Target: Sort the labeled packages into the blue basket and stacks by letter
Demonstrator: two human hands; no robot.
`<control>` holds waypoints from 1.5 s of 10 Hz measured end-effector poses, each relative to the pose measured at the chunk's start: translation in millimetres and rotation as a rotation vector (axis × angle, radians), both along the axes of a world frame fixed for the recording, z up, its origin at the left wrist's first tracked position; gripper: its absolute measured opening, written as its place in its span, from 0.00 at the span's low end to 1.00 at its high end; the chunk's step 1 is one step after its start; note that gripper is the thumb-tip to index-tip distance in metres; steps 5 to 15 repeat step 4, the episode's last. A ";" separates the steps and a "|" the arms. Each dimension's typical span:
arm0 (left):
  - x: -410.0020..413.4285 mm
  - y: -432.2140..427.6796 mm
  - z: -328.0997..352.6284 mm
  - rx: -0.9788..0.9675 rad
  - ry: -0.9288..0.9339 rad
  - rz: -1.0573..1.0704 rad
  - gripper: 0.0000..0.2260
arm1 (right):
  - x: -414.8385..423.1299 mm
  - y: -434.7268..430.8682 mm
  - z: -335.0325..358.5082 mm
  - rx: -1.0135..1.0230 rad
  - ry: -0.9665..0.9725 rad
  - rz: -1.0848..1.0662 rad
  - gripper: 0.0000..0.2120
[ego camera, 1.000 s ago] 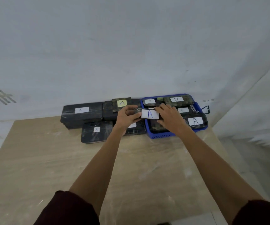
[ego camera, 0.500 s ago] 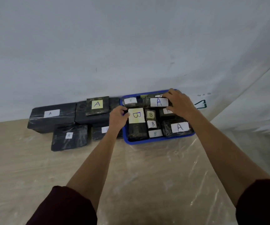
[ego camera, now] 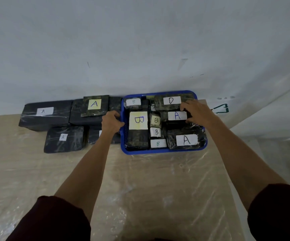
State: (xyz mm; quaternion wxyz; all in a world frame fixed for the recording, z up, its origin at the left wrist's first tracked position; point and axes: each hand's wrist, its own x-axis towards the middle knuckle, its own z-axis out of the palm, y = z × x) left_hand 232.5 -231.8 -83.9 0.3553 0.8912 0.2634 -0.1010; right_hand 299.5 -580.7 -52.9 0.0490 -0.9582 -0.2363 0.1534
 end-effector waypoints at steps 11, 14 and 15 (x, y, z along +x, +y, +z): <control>-6.5 -7.6 5.6 0.006 -0.001 0.031 0.08 | -5.2 9.1 1.4 -0.084 -0.053 -0.066 0.25; -6.5 -7.6 5.6 0.006 -0.001 0.031 0.08 | -5.2 9.1 1.4 -0.084 -0.053 -0.066 0.25; -6.5 -7.6 5.6 0.006 -0.001 0.031 0.08 | -5.2 9.1 1.4 -0.084 -0.053 -0.066 0.25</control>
